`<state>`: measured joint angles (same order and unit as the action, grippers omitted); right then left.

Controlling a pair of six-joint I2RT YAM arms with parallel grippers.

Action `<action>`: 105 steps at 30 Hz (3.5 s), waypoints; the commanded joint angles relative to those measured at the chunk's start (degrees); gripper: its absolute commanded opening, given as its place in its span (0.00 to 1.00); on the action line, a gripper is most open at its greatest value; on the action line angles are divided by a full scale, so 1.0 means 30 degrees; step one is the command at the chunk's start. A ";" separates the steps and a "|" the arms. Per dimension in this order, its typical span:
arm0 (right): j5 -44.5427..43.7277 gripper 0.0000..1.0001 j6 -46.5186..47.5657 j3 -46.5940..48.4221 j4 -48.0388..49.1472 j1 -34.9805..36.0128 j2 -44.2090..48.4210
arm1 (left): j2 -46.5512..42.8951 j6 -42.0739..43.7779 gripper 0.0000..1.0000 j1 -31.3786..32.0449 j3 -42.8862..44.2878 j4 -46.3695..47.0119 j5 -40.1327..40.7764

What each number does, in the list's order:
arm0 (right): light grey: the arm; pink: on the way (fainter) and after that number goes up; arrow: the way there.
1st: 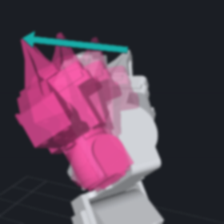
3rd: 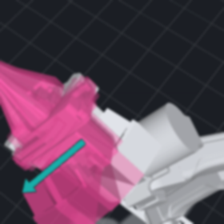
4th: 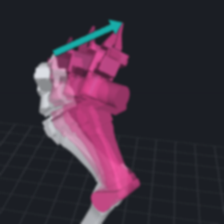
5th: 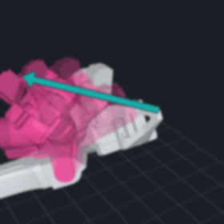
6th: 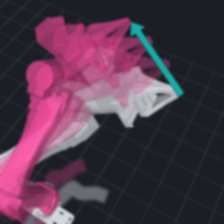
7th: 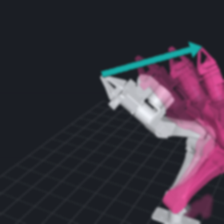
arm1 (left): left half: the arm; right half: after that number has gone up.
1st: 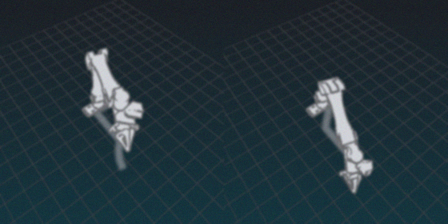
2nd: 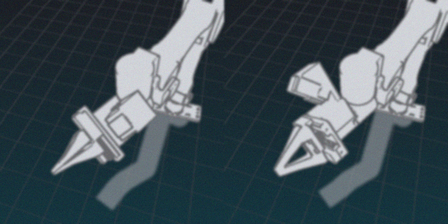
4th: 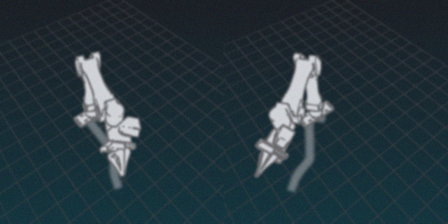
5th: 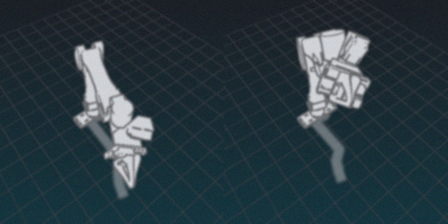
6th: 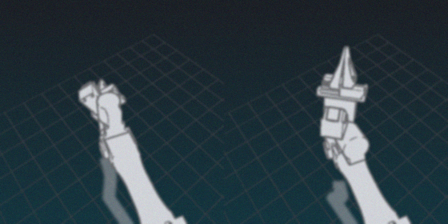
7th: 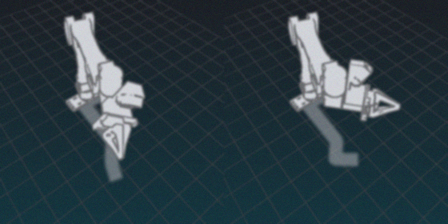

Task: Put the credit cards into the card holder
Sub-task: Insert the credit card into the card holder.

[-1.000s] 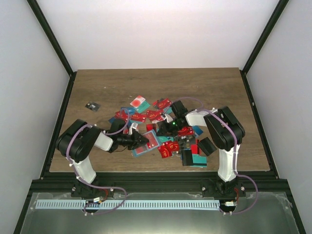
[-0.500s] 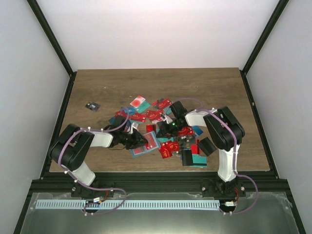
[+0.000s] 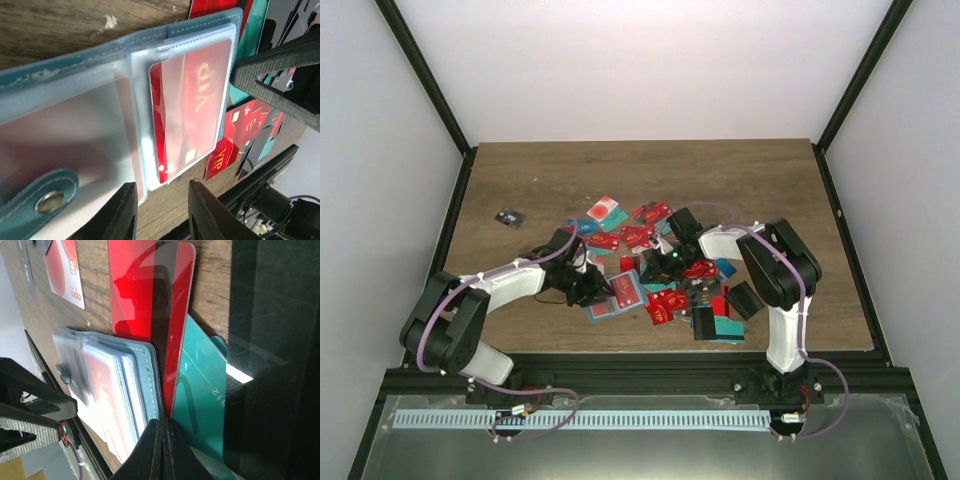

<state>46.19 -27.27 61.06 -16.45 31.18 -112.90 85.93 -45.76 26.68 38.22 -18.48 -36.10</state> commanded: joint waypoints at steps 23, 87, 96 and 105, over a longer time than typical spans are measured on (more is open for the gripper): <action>0.0917 0.11 -0.0772 -0.0257 0.0700 0.0234 0.2232 | 0.2719 0.2729 0.04 0.0254 0.1696 0.0641 0.0580; 0.1310 0.35 -0.0853 -0.2478 0.1781 0.0293 0.3089 | 0.5401 0.3649 0.04 0.1508 0.1766 0.0188 0.2284; 0.1936 0.35 -0.0929 -0.2428 0.2081 0.0432 0.2607 | 0.5594 0.3717 0.04 0.1532 0.1946 0.0206 0.2247; 0.2213 0.33 -0.0852 -0.2180 0.1959 0.0569 0.2376 | 0.5653 0.3776 0.04 0.1535 0.2035 0.0253 0.2233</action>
<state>51.57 -29.65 53.41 -10.83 32.23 -104.73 99.22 -35.51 30.33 45.95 -14.83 -35.09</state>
